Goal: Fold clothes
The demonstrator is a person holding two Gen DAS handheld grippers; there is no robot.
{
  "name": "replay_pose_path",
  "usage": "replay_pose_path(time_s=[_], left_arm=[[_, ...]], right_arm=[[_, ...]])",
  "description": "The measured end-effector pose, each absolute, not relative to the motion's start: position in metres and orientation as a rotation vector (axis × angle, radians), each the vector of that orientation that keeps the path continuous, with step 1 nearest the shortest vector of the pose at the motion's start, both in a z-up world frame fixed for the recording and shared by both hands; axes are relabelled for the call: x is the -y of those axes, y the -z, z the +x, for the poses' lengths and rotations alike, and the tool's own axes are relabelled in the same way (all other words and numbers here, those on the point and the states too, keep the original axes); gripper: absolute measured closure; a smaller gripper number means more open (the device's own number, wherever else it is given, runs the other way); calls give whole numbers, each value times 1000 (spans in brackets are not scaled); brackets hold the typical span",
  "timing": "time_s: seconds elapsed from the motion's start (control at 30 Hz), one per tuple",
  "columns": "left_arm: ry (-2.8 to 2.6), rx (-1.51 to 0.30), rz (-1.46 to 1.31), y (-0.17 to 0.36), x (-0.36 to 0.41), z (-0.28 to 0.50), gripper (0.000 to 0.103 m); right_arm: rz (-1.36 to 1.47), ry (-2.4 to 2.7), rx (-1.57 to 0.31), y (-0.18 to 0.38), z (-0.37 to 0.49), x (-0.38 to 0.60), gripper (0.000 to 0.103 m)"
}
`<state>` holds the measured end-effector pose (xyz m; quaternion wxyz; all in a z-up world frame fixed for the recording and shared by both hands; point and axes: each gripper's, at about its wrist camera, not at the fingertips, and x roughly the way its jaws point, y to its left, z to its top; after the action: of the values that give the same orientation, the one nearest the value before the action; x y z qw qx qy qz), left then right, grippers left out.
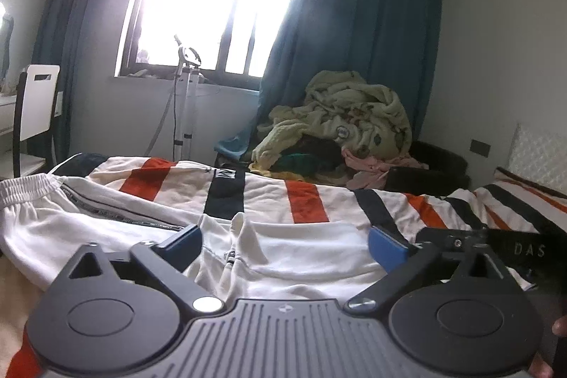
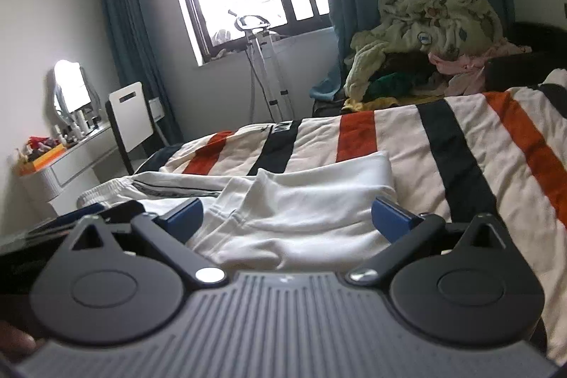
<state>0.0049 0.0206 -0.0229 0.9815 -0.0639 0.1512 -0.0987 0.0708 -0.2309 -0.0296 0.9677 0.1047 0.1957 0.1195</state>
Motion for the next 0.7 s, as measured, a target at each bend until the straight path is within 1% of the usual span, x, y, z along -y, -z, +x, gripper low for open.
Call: replay_pose_path(time_s=[0.23, 0.7], left_arm=[[158, -298, -59, 30, -26, 9, 0], [86, -350, -112, 45, -50, 24, 0]], right_arm=[[175, -161, -412, 40, 73, 229, 0], [147, -141, -429, 44, 76, 223, 0]])
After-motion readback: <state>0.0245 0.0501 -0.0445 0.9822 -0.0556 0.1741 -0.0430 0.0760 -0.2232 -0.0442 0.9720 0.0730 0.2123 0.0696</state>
